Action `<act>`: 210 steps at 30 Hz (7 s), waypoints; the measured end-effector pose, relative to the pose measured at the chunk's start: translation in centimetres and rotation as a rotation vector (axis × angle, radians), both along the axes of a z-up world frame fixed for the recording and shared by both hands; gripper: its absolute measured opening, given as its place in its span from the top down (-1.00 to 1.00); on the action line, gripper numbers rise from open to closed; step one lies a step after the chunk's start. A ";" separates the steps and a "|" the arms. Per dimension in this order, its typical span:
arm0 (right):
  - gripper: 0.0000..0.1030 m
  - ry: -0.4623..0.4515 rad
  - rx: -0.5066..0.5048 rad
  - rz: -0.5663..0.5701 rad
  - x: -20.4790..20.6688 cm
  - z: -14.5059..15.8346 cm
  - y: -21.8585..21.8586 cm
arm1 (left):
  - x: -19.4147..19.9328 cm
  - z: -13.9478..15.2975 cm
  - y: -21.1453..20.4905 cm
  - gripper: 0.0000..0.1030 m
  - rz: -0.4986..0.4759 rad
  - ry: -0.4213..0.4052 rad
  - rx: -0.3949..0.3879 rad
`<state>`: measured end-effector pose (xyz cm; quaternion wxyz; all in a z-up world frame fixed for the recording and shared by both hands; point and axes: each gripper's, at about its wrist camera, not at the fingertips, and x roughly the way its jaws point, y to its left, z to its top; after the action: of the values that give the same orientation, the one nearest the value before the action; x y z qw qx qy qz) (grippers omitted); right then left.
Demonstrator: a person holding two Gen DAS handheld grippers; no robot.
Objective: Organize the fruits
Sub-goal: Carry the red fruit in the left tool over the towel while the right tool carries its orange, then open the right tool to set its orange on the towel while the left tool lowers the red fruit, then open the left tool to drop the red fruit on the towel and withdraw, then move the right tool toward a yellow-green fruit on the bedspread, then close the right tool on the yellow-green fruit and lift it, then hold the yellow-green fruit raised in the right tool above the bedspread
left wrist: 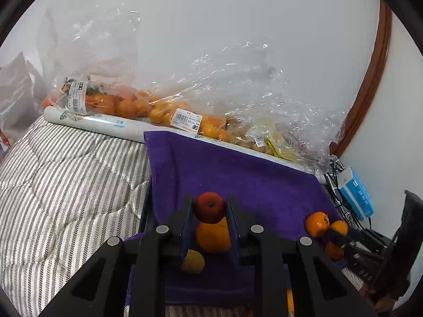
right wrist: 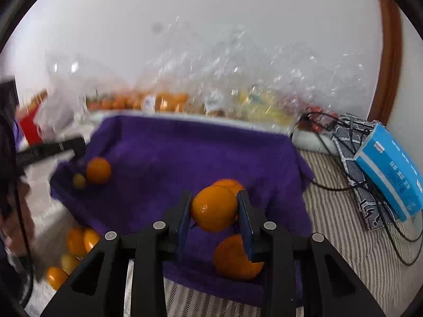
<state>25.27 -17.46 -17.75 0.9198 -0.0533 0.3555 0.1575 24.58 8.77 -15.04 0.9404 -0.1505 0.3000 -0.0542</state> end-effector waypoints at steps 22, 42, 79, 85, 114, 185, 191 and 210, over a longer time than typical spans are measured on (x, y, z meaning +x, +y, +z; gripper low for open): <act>0.10 0.044 0.048 -0.006 0.3 -0.4 -0.7 | 0.3 -1.4 -4.5 0.54 -0.165 0.109 0.084; -0.04 -0.033 0.149 -0.043 -0.5 0.8 -1.8 | 0.2 -1.5 -6.0 0.13 -0.199 0.152 0.109; -0.04 0.077 0.141 -0.033 -10.5 1.5 6.2 | -7.5 -0.2 0.4 0.06 -0.060 0.126 0.219; -0.04 0.098 0.132 -0.032 -10.6 1.2 6.8 | -7.7 0.0 0.3 0.06 -0.063 0.116 0.216; -0.02 0.168 0.125 0.035 -10.0 -0.8 8.8 | -6.1 -1.6 3.4 0.06 0.046 0.167 0.124; 0.44 0.101 0.094 -0.096 -11.2 -2.0 0.2 | -10.1 -2.5 0.0 0.06 -0.033 0.114 0.155; 0.44 0.091 0.108 -0.108 -11.3 -1.9 -0.1 | -10.7 -2.5 -1.1 0.06 -0.062 0.117 0.170; 0.43 -0.010 0.028 -0.120 -13.0 -0.9 -1.2 | -12.9 -2.6 -7.2 0.00 -0.248 0.094 0.186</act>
<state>12.28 -18.63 -18.61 0.9299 -0.0200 0.3514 0.1066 11.72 1.57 -17.60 0.9214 -0.0269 0.3636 -0.1349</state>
